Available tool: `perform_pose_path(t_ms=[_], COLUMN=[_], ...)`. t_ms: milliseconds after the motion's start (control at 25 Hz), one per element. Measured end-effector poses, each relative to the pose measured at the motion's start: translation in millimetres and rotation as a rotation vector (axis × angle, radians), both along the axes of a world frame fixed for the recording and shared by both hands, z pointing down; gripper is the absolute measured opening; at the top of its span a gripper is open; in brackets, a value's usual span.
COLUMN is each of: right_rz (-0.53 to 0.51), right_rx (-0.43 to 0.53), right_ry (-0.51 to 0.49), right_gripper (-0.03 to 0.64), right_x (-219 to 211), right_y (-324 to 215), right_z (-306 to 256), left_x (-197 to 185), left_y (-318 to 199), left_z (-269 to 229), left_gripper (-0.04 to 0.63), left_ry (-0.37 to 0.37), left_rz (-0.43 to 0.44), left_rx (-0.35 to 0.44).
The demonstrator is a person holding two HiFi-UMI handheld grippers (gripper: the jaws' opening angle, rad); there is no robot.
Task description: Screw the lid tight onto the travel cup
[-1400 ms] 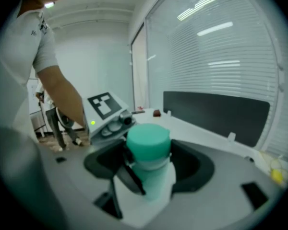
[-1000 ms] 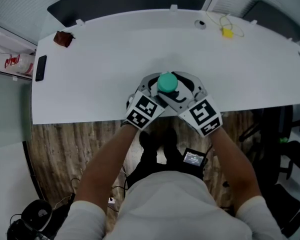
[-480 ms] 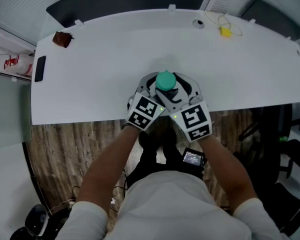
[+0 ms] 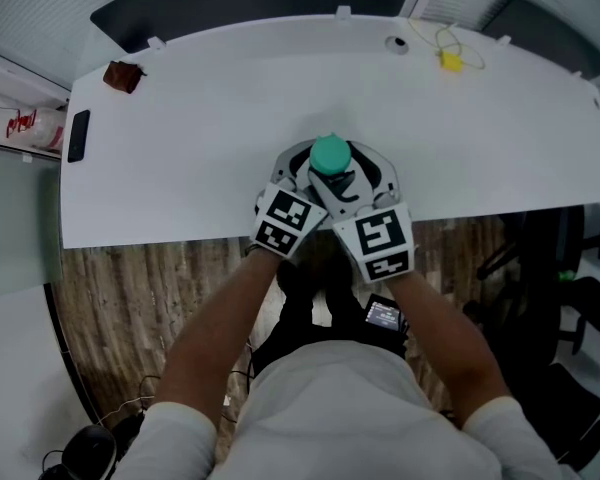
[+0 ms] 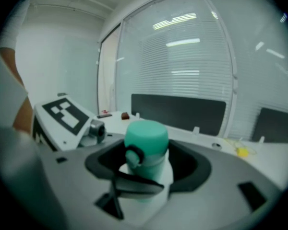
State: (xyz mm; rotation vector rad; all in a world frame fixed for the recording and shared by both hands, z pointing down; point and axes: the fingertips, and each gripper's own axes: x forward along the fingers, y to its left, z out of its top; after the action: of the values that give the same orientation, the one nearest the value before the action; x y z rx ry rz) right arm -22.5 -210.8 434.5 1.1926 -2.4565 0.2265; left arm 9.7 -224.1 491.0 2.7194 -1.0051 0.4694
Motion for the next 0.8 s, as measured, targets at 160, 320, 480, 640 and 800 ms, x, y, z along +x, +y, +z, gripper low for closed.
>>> perform_pose_path(t_ms=[160,320,480,640,800], right_rz=[-0.050,-0.184,-0.240,-0.147,-0.088], right_rx=[-0.012,-0.035,-0.045,-0.031,-0.014], right_ry=[0.003,0.010,0.004,0.019,0.025], right_gripper=[0.298,0.301,0.310,0.310,0.310], right_x=[-4,-9,-12,-9,-7], right_y=[1,3,1,-4,-3], right_z=[1,1,-1,-2,-1], left_x=[-1,3,4,3,4], left_y=[2,7,7,4,3], left_z=[1,2,1,1,2], left_gripper=[0.326,0.326,0.327,0.327,0.325], left_ry=[-0.009,-0.022,-0.024,-0.021,-0.037], left_rz=[0.044,0.156,0.219,0.160,0.110], left_rx=[0.001,0.000,-0.013,-0.004,0.016])
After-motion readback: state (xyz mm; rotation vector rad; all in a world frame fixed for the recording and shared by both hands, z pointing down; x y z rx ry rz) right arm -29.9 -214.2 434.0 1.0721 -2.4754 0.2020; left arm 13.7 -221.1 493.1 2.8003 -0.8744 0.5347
